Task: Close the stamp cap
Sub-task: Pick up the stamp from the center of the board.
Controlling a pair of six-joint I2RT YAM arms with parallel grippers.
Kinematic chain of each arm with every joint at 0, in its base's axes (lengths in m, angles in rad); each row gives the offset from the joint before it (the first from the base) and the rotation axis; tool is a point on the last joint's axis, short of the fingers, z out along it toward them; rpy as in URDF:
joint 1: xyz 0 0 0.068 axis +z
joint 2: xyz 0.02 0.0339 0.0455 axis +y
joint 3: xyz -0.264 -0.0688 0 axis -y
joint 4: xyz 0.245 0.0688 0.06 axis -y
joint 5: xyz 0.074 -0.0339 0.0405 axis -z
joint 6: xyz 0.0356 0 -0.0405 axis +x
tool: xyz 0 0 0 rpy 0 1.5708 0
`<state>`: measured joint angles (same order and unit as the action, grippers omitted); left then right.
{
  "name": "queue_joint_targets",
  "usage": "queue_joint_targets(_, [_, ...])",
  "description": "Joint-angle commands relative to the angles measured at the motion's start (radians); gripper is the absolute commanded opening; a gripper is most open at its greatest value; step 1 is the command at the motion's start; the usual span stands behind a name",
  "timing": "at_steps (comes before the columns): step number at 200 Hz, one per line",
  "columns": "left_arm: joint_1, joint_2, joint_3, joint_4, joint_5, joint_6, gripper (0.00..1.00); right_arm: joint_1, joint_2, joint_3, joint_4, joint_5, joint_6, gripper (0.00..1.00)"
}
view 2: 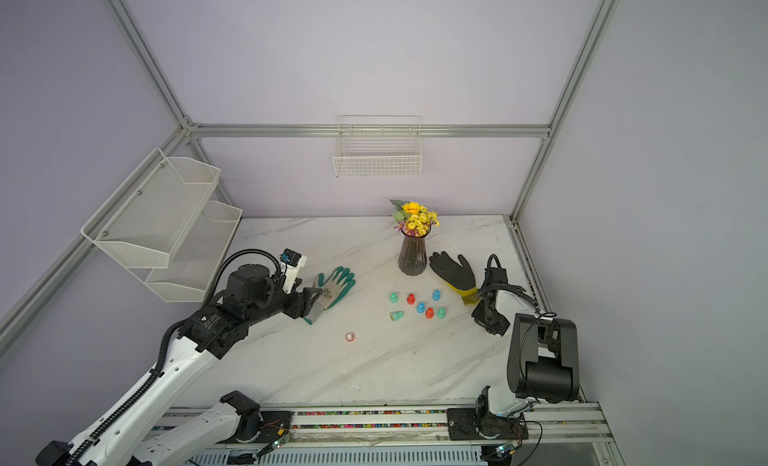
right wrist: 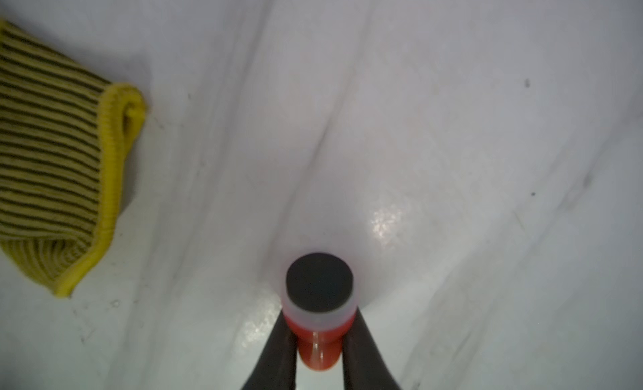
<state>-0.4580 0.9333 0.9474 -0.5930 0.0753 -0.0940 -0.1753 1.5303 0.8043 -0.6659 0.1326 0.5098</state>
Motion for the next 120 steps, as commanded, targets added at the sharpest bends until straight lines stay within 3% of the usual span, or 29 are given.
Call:
queue_joint_targets(1, [0.009, -0.007, 0.031, 0.018, 0.009, -0.013, 0.70, -0.004, 0.024, -0.005, 0.022, -0.014, -0.001, 0.19])
queue_joint_targets(68, [0.014, 0.023, 0.031, 0.025, 0.022, -0.017, 0.70, -0.005, -0.154, 0.017, 0.001, -0.068, -0.047, 0.13])
queue_joint_targets(120, [0.015, 0.034, 0.021, 0.085, 0.073, -0.043, 0.68, 0.025, -0.434, -0.054, 0.189, -0.348, -0.083, 0.09])
